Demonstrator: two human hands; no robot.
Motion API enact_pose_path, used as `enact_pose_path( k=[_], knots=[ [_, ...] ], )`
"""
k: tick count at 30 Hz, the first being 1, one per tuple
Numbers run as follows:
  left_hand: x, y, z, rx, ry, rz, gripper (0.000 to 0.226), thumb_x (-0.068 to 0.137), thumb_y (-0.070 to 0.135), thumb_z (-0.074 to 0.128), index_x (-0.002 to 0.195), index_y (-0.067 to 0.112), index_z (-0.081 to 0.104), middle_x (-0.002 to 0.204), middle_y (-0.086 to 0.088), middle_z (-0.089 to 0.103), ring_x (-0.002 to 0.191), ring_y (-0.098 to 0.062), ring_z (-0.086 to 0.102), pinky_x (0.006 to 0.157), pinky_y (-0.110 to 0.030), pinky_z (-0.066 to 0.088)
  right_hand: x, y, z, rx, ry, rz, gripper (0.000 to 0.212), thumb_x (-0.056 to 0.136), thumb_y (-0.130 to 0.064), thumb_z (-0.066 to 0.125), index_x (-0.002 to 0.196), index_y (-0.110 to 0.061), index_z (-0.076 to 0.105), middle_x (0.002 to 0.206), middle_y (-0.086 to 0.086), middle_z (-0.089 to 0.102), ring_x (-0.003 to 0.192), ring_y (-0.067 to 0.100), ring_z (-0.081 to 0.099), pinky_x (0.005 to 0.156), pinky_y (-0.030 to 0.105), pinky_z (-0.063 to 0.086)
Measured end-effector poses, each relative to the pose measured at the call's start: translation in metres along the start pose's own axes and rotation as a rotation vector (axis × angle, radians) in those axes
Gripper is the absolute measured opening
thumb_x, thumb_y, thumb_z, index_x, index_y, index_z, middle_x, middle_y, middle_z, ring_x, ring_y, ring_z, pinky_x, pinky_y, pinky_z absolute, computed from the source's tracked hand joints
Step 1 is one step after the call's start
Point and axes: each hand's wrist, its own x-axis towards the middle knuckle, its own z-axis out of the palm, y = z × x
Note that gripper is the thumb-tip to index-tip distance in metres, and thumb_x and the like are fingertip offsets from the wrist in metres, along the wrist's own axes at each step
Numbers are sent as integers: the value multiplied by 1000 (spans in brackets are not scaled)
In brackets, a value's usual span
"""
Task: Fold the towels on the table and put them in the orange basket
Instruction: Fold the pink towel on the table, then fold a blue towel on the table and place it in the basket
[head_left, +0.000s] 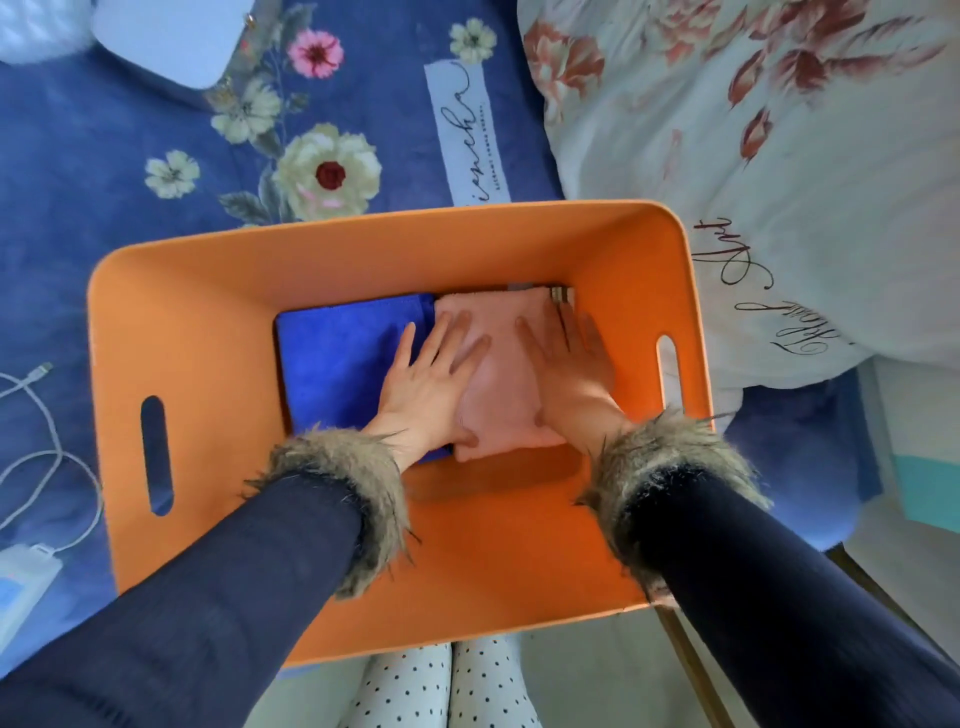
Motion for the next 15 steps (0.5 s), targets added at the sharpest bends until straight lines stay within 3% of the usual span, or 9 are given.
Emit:
enact_pose_path(
  k=[4, 7, 12, 15],
  knots=[
    [-41, -3, -21, -78, 92, -13, 91, 82, 65, 48, 150, 24, 2, 157, -9, -11, 142, -26, -20, 114, -48, -9, -45, -12, -20, 322, 50, 87, 90, 89, -31, 57, 148, -24, -11, 158, 9, -4, 145, 29, 3, 115, 45, 14],
    [-82, 0, -45, -267, 207, -45, 80, 87, 56, 50, 149, 22, 13, 158, -8, -1, 143, -23, -16, 116, -44, -5, -90, -14, -42, 531, 101, 101, 84, 88, -30, 56, 149, -24, -1, 157, 5, 8, 140, 29, 18, 107, 44, 30],
    [-133, 14, -107, -378, 348, -64, 68, 92, 50, 45, 147, 18, 23, 157, -7, 11, 145, -24, -3, 118, -43, 4, -162, -4, -88, 655, 310, 152, 75, 91, -36, 51, 150, -23, 7, 155, 4, 18, 139, 27, 24, 107, 41, 28],
    [-163, 34, -138, -344, 412, -1, 76, 84, 62, 25, 145, 16, 31, 154, -7, 23, 144, -25, 12, 116, -43, 11, -208, 9, -109, 637, 420, 173, 67, 91, -31, 47, 149, -23, 14, 152, 4, 24, 137, 26, 28, 106, 40, 28]
  ],
)
